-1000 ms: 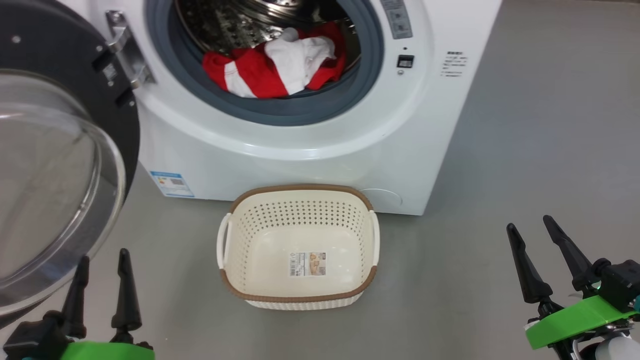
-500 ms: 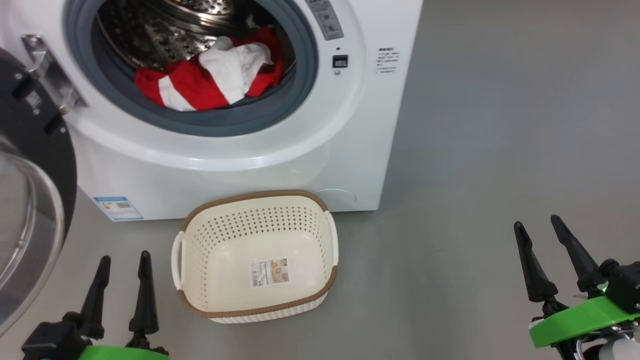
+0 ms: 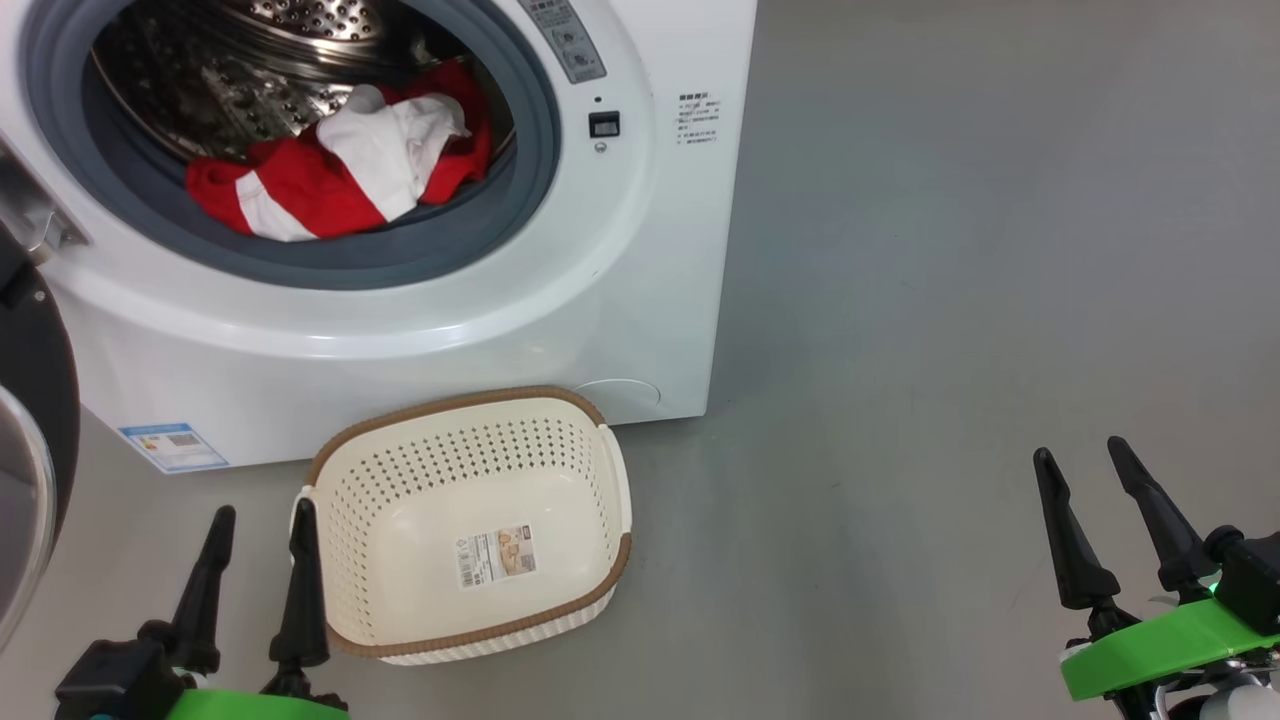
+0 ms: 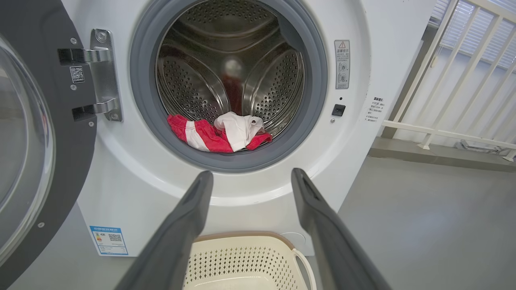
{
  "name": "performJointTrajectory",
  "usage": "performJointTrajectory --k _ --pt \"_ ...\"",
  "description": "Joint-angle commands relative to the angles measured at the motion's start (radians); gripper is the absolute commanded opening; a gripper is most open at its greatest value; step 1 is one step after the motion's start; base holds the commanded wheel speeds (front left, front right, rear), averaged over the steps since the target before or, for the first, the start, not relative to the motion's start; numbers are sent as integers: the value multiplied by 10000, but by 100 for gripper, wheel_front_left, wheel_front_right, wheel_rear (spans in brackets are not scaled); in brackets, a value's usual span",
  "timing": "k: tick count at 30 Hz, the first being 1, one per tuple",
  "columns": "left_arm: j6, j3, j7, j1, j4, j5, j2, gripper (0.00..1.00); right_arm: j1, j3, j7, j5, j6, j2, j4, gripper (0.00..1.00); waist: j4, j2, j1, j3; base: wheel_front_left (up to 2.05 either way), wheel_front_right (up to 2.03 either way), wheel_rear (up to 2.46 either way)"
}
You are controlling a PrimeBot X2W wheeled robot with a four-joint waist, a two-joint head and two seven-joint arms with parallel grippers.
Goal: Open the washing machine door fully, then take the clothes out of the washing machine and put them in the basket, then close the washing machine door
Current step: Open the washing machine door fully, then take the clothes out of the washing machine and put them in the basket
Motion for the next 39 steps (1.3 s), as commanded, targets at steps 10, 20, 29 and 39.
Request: performJointTrajectory --k 10,20,29,39 --pt "-30 110 -53 -71 -243 -56 243 100 33 121 -120 -129 16 -119 -249 100 8 -1 0 -70 0 0 0" --pt "-31 299 -53 25 -251 240 197 100 116 139 -120 -103 16 -145 -276 100 92 -1 0 -156 0 0 0" --pt "-31 313 -53 55 -438 282 156 100 122 162 -120 -103 16 -165 -280 100 128 -1 0 -132 0 0 0" --pt "-31 355 -53 -34 -467 189 151 100 67 205 -120 -135 16 -162 -279 100 169 -1 0 -28 54 -58 4"
